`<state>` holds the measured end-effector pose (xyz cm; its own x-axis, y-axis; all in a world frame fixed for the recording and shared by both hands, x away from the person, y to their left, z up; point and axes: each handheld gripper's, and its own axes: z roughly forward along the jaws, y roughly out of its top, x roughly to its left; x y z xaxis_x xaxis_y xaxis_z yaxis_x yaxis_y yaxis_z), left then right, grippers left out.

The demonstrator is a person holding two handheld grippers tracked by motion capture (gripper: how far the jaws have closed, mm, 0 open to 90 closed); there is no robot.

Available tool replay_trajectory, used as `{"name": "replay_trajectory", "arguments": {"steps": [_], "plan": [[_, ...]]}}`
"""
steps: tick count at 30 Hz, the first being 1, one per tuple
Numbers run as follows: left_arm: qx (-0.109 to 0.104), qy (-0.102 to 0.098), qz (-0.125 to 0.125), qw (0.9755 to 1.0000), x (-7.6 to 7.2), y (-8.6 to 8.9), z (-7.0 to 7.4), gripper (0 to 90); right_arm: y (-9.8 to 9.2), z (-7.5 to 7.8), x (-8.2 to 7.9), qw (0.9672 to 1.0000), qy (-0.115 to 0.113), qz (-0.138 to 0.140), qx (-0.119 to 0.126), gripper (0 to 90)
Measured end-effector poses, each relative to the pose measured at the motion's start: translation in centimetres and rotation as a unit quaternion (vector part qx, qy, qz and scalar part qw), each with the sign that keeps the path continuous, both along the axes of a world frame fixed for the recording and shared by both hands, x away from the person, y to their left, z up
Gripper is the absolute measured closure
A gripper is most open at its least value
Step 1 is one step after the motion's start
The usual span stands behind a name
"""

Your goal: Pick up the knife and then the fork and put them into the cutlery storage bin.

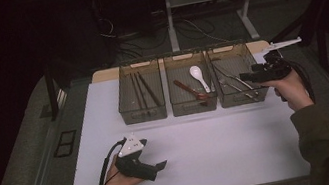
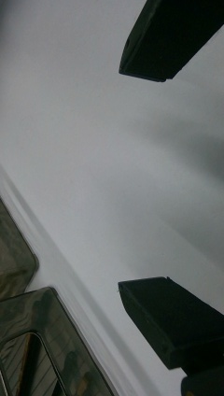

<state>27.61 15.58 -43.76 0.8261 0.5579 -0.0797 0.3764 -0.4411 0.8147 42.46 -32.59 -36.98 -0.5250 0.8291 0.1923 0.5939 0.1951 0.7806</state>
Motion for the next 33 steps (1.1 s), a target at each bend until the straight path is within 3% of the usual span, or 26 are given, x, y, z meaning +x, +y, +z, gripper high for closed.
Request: {"name": "replay_trajectory", "arguments": {"steps": [11,16,21,24,27,33], "plan": [[-0.016,0.005,0.003,0.9999,0.2,-0.1,0.0,0.0,0.9,-0.2,-3.9,0.9983,-0.054,0.022,0.009,19.2],[-0.016,0.006,0.007,0.9998,0.1,0.0,0.0,0.0,1.7,-0.5,-5.4,0.9972,-0.062,0.040,0.013,18.6],[-0.017,0.004,0.006,0.9998,-0.1,-0.1,0.1,0.0,2.3,-1.0,-6.9,0.9958,-0.080,0.036,0.023,18.6],[-0.019,0.001,0.006,0.9998,-0.1,-0.1,0.1,0.0,2.5,-1.6,-7.8,0.9952,-0.082,0.046,0.029,18.6],[-0.019,-0.001,0.005,0.9998,-0.2,0.0,0.1,0.0,2.9,-2.1,-8.9,0.9945,-0.093,0.045,0.019,18.4],[-0.022,-0.003,0.010,0.9997,-0.3,0.1,0.3,0.0,3.4,-3.1,-10.5,0.9943,-0.085,0.062,0.015,17.5]]}}
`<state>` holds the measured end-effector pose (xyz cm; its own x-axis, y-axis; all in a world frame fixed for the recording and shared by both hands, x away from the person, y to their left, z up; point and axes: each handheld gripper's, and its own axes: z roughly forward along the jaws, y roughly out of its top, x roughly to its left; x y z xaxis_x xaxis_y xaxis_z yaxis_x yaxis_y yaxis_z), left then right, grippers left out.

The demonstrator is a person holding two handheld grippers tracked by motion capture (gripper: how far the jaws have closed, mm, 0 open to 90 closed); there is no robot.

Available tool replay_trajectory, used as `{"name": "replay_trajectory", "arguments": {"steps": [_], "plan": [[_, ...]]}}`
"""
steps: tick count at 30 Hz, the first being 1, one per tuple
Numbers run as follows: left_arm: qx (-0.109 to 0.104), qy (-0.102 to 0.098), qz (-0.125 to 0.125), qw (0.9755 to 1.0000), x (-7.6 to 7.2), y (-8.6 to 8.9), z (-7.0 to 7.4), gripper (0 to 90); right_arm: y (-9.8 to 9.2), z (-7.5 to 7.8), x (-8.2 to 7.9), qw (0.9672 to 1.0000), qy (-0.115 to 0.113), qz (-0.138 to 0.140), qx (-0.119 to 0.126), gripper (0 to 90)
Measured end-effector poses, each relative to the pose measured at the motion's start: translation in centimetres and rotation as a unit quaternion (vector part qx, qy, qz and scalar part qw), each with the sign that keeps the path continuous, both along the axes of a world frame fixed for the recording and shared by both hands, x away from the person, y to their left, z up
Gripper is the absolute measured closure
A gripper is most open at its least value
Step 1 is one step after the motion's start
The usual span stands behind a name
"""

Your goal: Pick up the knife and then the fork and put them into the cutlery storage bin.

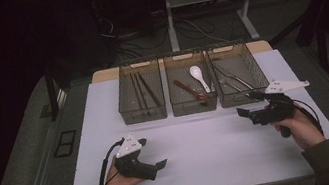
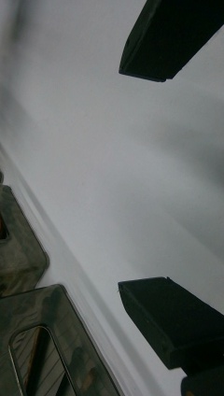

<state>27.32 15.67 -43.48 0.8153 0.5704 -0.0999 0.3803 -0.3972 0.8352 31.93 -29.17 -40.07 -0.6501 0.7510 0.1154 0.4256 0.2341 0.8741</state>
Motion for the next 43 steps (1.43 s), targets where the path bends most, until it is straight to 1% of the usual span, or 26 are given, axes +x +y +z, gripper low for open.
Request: {"name": "replay_trajectory", "arguments": {"steps": [1,4,7,11,13,14,16,19,21,23,25,28,34,43], "plan": [[0.000,-0.001,0.000,1.0000,0.0,0.0,0.0,0.0,0.1,-0.2,-0.2,1.0000,-0.001,0.004,-0.001,17.5],[0.000,-0.001,0.002,1.0000,0.0,0.1,0.0,0.0,0.2,-0.5,-1.0,1.0000,-0.002,0.006,0.003,17.5],[-0.001,-0.003,0.004,1.0000,-0.1,0.1,0.1,0.0,0.2,-0.8,-1.8,0.9999,-0.009,0.010,0.005,17.5],[-0.001,-0.003,0.003,1.0000,-0.1,0.0,0.1,0.0,0.2,-1.4,-2.8,0.9998,-0.010,0.015,0.012,17.5],[-0.003,-0.003,0.003,1.0000,-0.1,0.0,0.1,0.0,0.3,-1.7,-3.3,0.9996,-0.012,0.023,0.009,17.5],[-0.003,-0.003,0.003,1.0000,-0.1,0.0,0.1,0.0,0.3,-1.9,-3.6,0.9997,-0.011,0.022,0.006,17.4],[-0.003,-0.004,0.003,1.0000,-0.2,-0.1,0.1,0.0,0.3,-2.2,-4.0,0.9996,-0.006,0.025,0.009,17.4],[-0.003,-0.004,0.003,1.0000,-0.2,-0.1,0.1,0.0,0.4,-2.8,-4.6,0.9993,-0.002,0.036,-0.003,17.4],[-0.005,-0.004,0.003,1.0000,-0.2,-0.1,0.1,0.0,0.3,-3.1,-5.0,0.9993,-0.001,0.038,-0.007,17.4],[-0.005,-0.004,0.003,1.0000,-0.2,0.0,0.1,0.0,0.1,-3.3,-5.2,0.9994,-0.002,0.035,-0.008,17.4],[-0.002,-0.004,0.000,1.0000,-0.2,0.0,0.2,0.0,-0.1,-3.4,-5.5,0.9995,0.001,0.032,-0.007,17.4],[-0.003,-0.004,0.000,1.0000,-0.2,0.0,0.2,0.0,-0.5,-3.6,-5.8,0.9994,0.000,0.034,-0.012,17.5],[-0.004,-0.004,-0.001,1.0000,-0.2,0.0,0.2,0.0,-1.1,-4.0,-6.4,0.9995,0.008,0.028,-0.014,17.4],[-0.004,-0.004,-0.002,1.0000,-0.2,0.0,0.1,0.0,-1.2,-4.0,-6.3,0.9993,0.008,0.032,-0.016,17.4]]}}
